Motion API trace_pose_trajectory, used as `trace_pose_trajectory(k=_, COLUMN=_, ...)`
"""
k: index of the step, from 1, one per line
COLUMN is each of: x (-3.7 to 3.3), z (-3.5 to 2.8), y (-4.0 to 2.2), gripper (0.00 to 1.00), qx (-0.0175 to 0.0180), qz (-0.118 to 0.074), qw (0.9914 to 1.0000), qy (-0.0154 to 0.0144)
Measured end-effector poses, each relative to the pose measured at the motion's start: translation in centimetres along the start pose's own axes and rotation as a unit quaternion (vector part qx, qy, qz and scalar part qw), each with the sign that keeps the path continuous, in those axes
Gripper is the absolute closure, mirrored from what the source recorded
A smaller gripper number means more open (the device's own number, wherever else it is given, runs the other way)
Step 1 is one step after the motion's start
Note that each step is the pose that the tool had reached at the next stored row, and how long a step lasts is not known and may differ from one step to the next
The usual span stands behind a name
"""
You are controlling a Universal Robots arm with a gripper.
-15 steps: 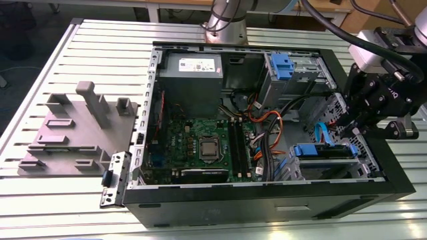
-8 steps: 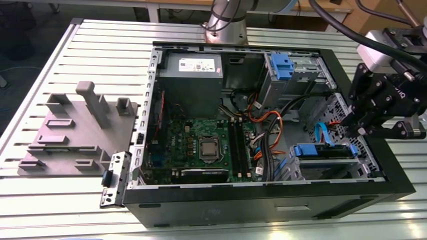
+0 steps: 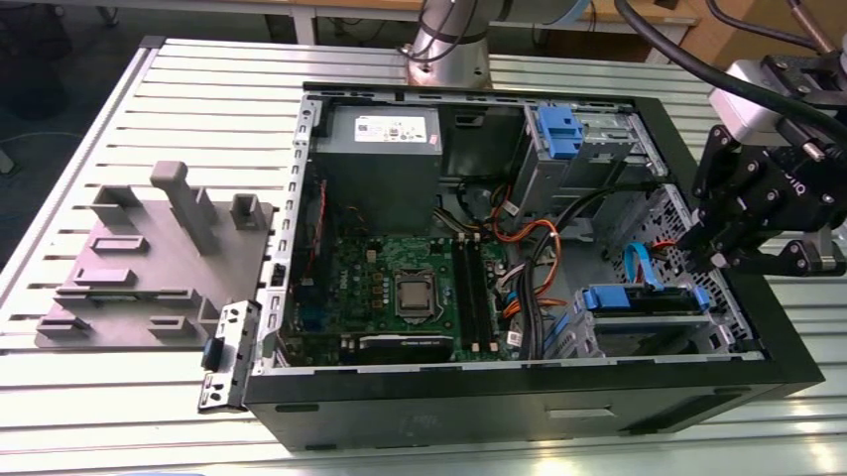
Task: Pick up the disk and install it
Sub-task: 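Insert the second disk wire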
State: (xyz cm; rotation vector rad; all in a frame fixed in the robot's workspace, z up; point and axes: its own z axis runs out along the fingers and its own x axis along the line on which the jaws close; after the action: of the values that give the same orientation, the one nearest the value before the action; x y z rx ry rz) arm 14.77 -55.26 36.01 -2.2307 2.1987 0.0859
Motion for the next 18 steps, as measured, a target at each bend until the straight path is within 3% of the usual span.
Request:
trace_pose_trajectory(k=13, x=-0.03, z=-0.17, y=0.00, gripper=0.70, qx=0.0000, qz=0.000, qw=1.00000, qy=-0.0001)
trace_pose_trajectory(k=18, x=-0.39, z=-0.14, y=0.00, gripper=0.70, qx=0.0000, qz=0.000, qw=1.00000, qy=-0.0001)
